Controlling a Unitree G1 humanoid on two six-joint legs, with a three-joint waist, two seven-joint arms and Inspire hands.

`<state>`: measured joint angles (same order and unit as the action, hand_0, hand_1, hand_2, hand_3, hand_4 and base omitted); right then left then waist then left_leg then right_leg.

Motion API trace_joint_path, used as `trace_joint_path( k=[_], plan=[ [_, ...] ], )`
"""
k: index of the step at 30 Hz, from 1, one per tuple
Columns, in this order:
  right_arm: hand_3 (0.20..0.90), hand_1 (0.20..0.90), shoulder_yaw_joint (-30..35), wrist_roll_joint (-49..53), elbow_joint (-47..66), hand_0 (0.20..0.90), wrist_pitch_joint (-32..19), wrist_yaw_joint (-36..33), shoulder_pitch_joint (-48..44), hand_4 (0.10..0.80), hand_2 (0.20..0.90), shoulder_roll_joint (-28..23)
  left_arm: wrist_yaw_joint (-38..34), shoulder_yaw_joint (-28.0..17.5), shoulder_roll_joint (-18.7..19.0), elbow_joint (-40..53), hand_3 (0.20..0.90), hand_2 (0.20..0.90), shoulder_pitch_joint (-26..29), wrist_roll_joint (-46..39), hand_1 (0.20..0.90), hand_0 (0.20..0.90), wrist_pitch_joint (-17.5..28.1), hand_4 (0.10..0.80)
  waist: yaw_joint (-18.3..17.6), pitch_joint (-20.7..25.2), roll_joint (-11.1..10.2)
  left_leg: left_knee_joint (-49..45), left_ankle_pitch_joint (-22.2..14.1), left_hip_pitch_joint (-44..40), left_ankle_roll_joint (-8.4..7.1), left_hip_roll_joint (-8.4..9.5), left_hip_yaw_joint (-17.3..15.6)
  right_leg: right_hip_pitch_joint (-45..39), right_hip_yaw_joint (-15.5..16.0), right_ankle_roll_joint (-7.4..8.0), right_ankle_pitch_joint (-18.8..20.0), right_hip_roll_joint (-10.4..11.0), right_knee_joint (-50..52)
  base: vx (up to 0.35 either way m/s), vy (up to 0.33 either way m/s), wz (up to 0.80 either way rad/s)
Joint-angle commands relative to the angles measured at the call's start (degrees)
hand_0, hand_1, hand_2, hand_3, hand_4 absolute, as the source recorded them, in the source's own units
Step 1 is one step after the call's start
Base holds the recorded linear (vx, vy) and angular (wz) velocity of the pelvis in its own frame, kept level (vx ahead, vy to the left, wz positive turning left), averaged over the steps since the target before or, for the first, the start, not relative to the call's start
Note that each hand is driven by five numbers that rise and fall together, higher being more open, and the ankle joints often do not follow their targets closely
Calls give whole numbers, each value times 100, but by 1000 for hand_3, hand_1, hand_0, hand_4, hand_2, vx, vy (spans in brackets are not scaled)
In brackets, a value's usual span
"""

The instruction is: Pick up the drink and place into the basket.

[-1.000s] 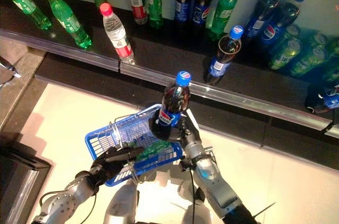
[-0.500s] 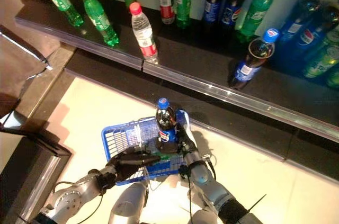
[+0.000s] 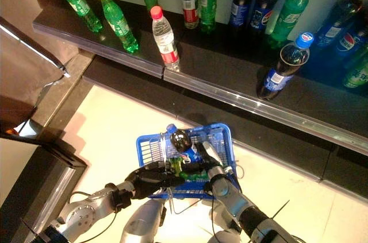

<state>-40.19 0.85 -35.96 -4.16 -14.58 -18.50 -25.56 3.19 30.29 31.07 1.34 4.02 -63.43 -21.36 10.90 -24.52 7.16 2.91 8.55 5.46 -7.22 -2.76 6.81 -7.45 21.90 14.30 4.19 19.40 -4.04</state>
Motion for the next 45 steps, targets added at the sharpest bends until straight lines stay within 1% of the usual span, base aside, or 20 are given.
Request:
trace_joint_path(
  k=[1,2,5,7,12,16,21,22,23,27,28,31,33,36,40,41,45],
  plan=[
    [200,300,-383,-567,-6,300,-564,-84,-811,100,300,253,1452,200,-449,1308,200,300,609,-789,300,300,696,100,287,738,27,-323,-216,73,261,-139,-197,641,-135,-266,288,383,779,0,0,0],
    [200,300,-377,-566,-28,300,-611,-130,-810,100,300,237,1461,194,-438,1300,200,300,609,-791,300,300,701,100,287,731,26,-317,-214,71,261,-139,-196,644,-135,-264,293,382,778,-18,-13,5],
    [200,300,-168,-661,-12,300,-938,-715,-617,100,300,136,1476,128,-348,1386,200,300,537,-831,300,300,711,100,244,663,20,-287,-213,78,283,-137,-206,726,-167,-259,321,376,811,-27,-18,13],
    [200,300,-29,-861,12,300,-991,-880,-446,100,300,114,1511,61,-301,1423,200,300,490,-870,300,300,675,100,205,632,15,-282,-212,82,293,-151,-232,767,-202,-258,322,369,831,-23,-15,12],
    [200,300,17,-1305,-24,300,-1077,-743,-132,100,300,-20,1569,-49,-161,1494,200,300,448,-956,300,300,702,100,126,568,18,-252,-214,82,318,-186,-278,859,-281,-235,320,351,847,-29,-12,2],
    [200,300,-87,-1189,-169,300,-933,-581,-258,100,300,-78,1709,-14,-49,1498,200,300,560,-1047,300,300,596,100,105,474,51,-225,-199,94,320,-186,-279,927,-316,-245,333,354,862,-40,-10,0],
    [200,300,-353,-1371,-370,300,-472,-289,-725,100,300,-6,1727,158,-58,1457,200,300,797,-1192,300,300,485,100,143,407,80,-233,-191,116,327,-152,-266,962,-309,-235,357,386,881,0,0,0],
    [200,300,-476,-1489,-484,300,-74,-96,-904,100,300,37,1703,217,-81,1441,200,300,883,-1211,300,300,461,100,168,385,75,-248,-193,135,331,-146,-254,982,-307,-232,361,400,899,0,0,0],
    [200,300,-508,-1486,-515,300,-41,-92,-954,100,300,46,1691,231,-89,1438,200,300,909,-1217,300,300,453,100,175,376,74,-252,-191,139,332,-145,-251,986,-306,-233,364,403,903,0,0,0],
    [200,300,-813,-1755,-1190,300,952,485,-1576,100,300,214,1589,387,-243,1394,200,300,1169,-1192,300,300,365,100,278,307,64,-279,-172,193,351,-122,-197,1018,-284,-244,382,412,944,9,-6,0],
    [200,300,-916,-1973,-1447,300,1470,651,-1757,100,300,249,1596,444,-249,1370,200,300,1260,-1199,300,300,329,100,320,281,62,-289,-171,213,357,-113,-177,1026,-262,-246,390,419,954,31,-27,1],
    [200,300,-1034,-1755,-2117,300,1902,673,-2207,100,300,410,1684,601,-324,1325,200,300,1480,-1120,300,300,256,100,412,199,91,-268,-155,249,383,-87,-116,1032,-217,-256,429,426,949,17,-47,2],
    [200,300,-1043,-1833,-2499,300,2297,971,-2621,100,300,578,1699,783,-460,1294,200,300,1662,-1052,300,300,170,100,507,112,121,-273,-142,303,411,-48,-53,1049,-157,-272,470,442,960,9,-59,7],
    [200,300,-1070,-1872,-2805,300,2595,1231,-3020,100,300,675,1640,945,-600,1220,200,300,1832,-1082,300,300,93,100,582,37,151,-278,-120,365,431,-6,3,1082,-123,-270,516,464,967,0,-38,13],
    [200,300,-1094,-1949,-3113,300,2733,1414,-3488,100,300,775,1573,1111,-857,1098,200,300,2021,-1138,300,300,-2,100,643,-81,182,-272,-84,453,469,41,57,1159,-114,-265,584,482,974,-6,-21,9],
    [200,300,-1121,-2018,-3192,300,2750,1369,-3605,100,300,791,1580,1174,-932,1068,200,300,2079,-1138,300,300,16,100,653,-136,196,-278,-72,500,483,54,66,1204,-115,-265,606,490,986,-10,-15,4],
    [200,300,-1154,-2027,-3318,300,2914,1311,-3776,100,300,821,1538,1291,-1009,1057,200,300,2221,-1211,300,300,110,100,649,-255,242,-287,-53,619,516,79,74,1340,-139,-268,643,511,1021,-46,-15,2]
  ],
)
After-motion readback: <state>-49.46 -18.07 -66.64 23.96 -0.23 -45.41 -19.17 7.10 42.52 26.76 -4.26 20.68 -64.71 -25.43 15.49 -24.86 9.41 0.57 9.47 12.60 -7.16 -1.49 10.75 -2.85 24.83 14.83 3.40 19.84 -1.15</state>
